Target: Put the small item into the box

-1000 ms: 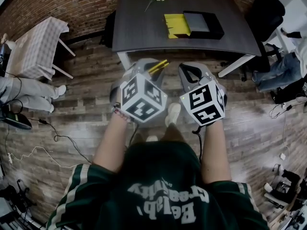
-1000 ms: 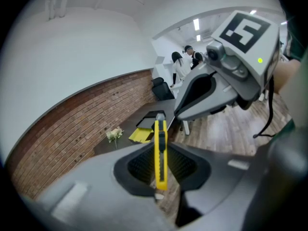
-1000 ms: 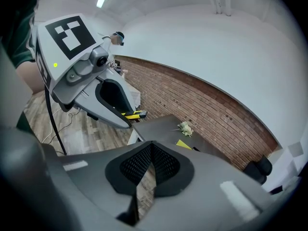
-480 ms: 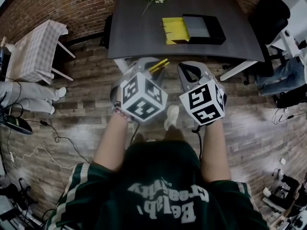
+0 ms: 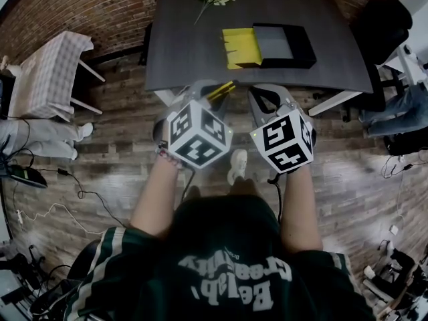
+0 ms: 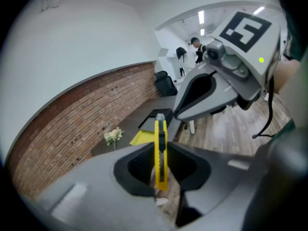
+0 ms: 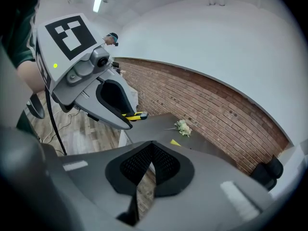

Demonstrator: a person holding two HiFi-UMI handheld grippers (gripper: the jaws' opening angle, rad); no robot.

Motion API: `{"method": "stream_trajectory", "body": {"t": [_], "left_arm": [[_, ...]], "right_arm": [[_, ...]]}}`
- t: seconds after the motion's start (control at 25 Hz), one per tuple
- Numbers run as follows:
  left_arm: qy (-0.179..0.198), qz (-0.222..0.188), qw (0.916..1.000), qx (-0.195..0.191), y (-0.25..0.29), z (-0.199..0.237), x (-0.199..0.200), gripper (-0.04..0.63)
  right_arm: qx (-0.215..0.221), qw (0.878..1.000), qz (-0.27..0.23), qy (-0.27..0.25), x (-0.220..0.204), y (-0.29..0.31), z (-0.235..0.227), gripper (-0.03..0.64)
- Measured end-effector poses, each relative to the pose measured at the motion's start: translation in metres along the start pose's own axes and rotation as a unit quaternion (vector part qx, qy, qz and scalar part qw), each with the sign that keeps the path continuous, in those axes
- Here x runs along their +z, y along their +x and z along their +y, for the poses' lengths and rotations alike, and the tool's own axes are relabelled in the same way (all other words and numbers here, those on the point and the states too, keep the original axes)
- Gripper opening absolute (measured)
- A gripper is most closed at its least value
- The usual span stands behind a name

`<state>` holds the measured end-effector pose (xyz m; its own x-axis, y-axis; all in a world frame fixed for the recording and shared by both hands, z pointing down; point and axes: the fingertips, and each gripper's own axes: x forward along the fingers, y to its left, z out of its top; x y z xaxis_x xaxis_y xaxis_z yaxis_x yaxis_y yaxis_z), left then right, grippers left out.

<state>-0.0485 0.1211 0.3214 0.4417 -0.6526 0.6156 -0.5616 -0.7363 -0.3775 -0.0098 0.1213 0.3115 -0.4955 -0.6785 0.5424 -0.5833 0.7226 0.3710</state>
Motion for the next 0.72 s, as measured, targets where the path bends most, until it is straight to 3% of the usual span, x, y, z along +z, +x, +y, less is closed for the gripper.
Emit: {"method": "stream_trajectory", "body": {"t": [0.72], "left_arm": [[-0.024,0.023,0.9994,0.009,0.089,0.06,0.034,0.071]], "right_arm": [[0.037,0.999,-0.004,-0.014,-0.01,0.065,-0.091,0.005]]}}
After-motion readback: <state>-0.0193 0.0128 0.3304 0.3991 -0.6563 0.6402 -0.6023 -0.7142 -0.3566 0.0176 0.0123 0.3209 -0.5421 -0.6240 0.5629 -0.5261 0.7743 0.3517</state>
